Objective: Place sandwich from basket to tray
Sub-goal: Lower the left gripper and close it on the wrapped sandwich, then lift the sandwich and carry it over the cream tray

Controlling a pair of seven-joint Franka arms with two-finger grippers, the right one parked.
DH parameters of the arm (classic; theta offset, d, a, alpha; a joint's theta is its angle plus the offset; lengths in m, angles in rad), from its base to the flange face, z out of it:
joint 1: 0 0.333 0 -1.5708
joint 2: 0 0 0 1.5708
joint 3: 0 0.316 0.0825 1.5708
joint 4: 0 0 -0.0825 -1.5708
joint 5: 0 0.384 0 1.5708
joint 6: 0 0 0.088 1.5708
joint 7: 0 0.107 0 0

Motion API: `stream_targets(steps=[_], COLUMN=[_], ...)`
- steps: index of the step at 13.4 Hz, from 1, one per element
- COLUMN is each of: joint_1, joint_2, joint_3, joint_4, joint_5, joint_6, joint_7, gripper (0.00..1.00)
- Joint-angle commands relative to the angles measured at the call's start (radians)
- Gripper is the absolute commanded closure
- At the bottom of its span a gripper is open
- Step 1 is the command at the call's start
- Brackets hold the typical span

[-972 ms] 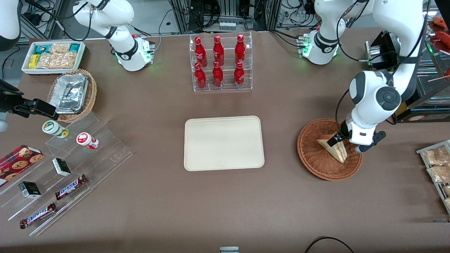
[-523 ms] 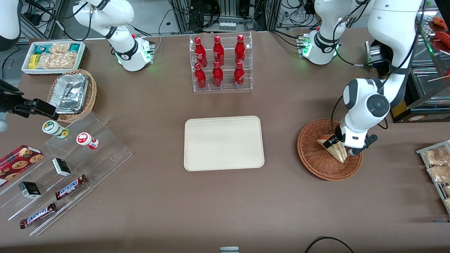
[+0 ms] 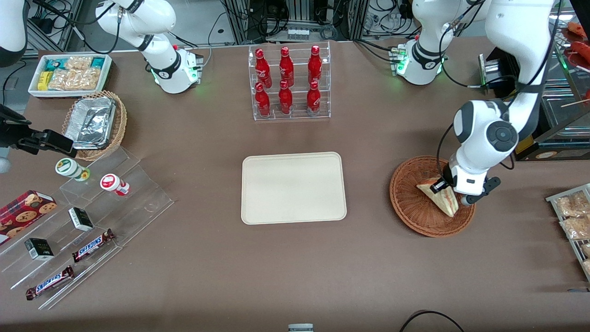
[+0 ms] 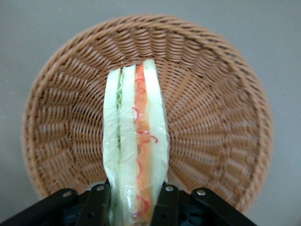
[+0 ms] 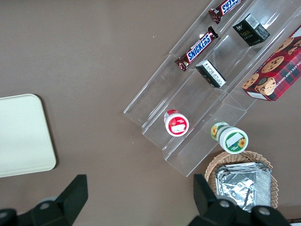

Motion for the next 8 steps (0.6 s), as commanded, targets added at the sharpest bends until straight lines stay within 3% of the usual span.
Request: stream_targets(steps=[1, 5, 8], joint_1=[-0.077, -0.238, -0.376], joint_2=[-0.031, 0.033, 0.102], joint_3=[0.002, -0.004, -0.005], joint_4=[0.217, 0.481, 0.558], joint_5=[0.035, 0.035, 0.033], joint_6=[-0.286, -0.412, -0.401], joint_7=[-0.017, -0.031, -0.081], gripper=[1.0, 1.0, 1.0])
